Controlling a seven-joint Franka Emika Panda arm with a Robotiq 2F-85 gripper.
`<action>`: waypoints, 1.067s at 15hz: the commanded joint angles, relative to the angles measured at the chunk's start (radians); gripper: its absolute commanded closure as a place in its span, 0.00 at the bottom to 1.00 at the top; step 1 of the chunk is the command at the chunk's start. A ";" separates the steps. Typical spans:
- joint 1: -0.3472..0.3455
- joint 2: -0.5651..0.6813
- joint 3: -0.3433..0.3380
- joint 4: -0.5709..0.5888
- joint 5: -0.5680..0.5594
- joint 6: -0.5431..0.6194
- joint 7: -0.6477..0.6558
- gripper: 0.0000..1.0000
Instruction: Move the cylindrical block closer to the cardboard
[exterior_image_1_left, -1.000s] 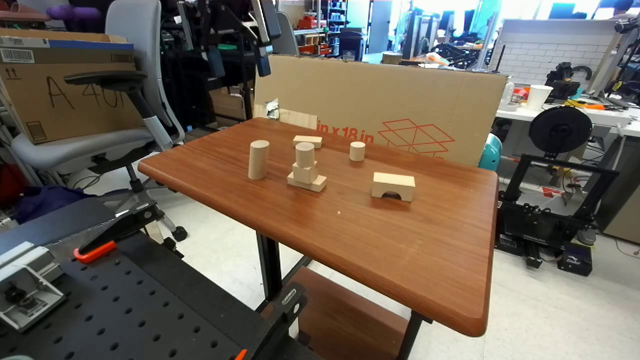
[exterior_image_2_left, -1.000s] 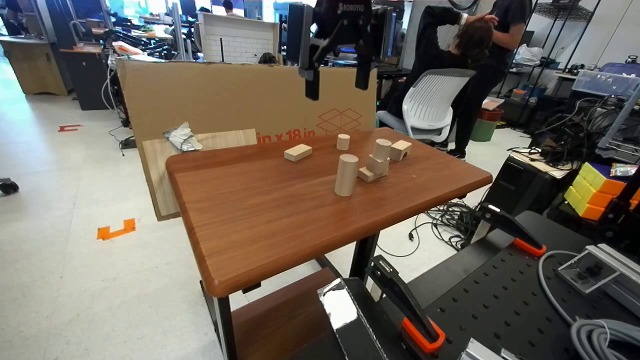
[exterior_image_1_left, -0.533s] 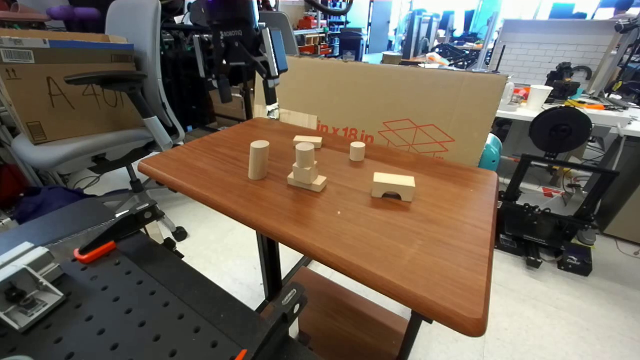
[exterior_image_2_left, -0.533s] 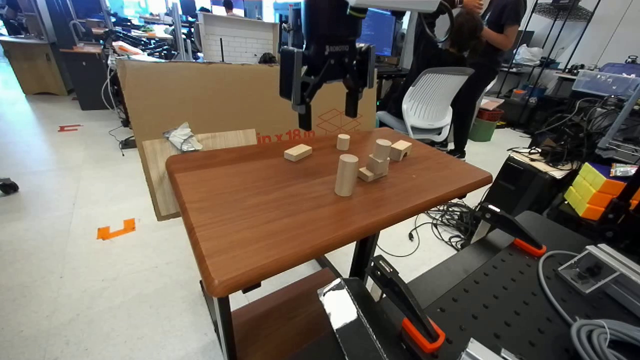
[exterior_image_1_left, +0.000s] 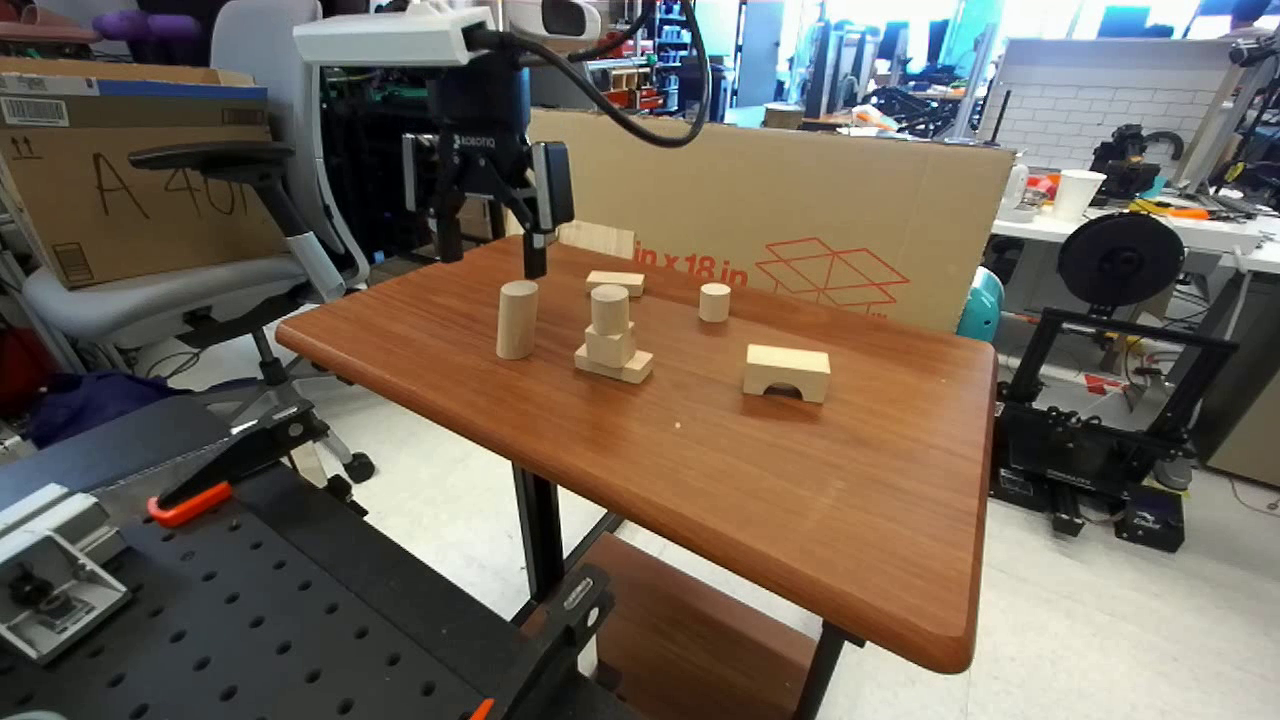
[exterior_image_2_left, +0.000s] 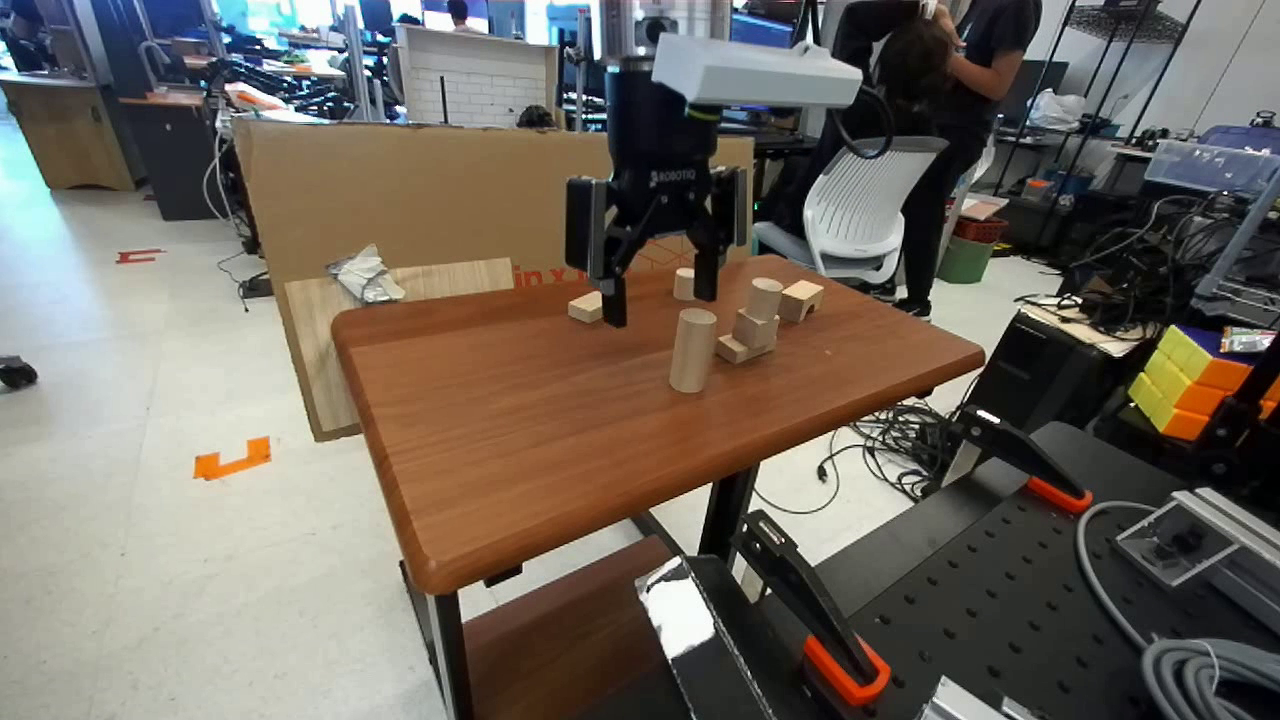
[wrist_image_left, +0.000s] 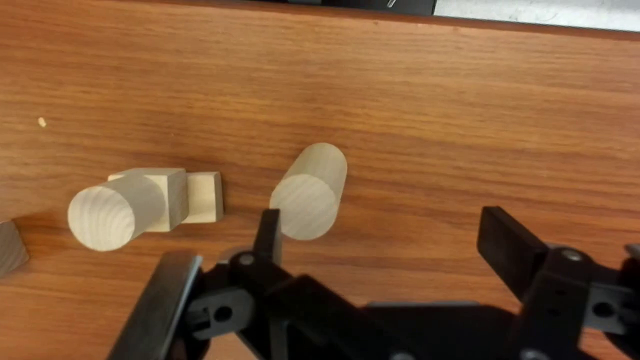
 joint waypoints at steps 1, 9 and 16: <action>0.004 0.037 -0.019 0.048 0.063 -0.066 -0.049 0.00; -0.016 0.029 -0.046 0.056 0.102 -0.139 -0.088 0.00; -0.007 0.047 -0.056 0.072 0.093 -0.152 -0.094 0.26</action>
